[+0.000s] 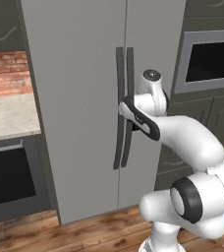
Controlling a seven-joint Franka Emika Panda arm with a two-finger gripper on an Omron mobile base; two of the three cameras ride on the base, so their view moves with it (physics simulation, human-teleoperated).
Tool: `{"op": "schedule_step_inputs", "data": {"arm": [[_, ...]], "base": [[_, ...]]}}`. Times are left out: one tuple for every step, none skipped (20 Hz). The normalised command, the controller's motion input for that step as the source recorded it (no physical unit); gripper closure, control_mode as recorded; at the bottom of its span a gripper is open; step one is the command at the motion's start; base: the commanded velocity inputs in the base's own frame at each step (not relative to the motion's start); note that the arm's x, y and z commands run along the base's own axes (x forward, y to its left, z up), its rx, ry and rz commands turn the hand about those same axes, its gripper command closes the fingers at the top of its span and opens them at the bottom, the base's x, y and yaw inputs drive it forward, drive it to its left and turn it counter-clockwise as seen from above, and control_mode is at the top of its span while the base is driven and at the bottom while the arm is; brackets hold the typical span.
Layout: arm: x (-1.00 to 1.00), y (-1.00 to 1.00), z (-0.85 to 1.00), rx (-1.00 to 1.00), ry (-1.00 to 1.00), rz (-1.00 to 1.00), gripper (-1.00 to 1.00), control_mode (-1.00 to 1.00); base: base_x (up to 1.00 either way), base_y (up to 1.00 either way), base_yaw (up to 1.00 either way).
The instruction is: Retrieve the steak from the fridge and place it on the saucepan with marinade on the stove.
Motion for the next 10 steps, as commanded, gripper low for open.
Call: {"op": "schedule_step_inputs", "data": {"arm": [[0.1, -0.13, -0.16, 0.01, -0.02, 0.0, -1.0, -1.0], [0.14, -0.09, -0.21, 0.0, -0.03, 0.0, -1.0, -1.0], [0.19, -0.1, -0.26, 0.0, -0.04, 0.0, -1.0, -1.0], [0.21, -0.16, -0.29, 0.0, -0.06, 0.0, -1.0, -1.0], [0.21, -0.21, -0.24, 0.01, -0.07, 0.0, -1.0, -1.0], [0.21, -0.19, -0.16, 0.01, -0.07, 0.0, -1.0, -1.0], [0.24, -0.01, -0.06, 0.01, -0.03, 0.0, -1.0, -1.0], [0.26, 0.0, 0.0, 0.0, 0.0, 0.0, -1.0, -1.0], [0.26, 0.0, 0.0, 0.0, 0.0, 0.0, -1.0, -1.0], [0.24, 0.02, 0.0, 0.0, 0.0, 0.0, -1.0, -1.0]], "base": [[0.0, 0.0, 0.0], [0.0, 0.0, 0.0], [0.0, 0.0, 0.0], [0.0, 0.0, 0.0], [0.0, 0.0, 0.0], [0.0, 0.0, 0.0], [0.0, 0.0, 0.0], [0.0, 0.0, 0.0], [0.0, 0.0, 0.0], [0.0, 0.0, 0.0]]}}
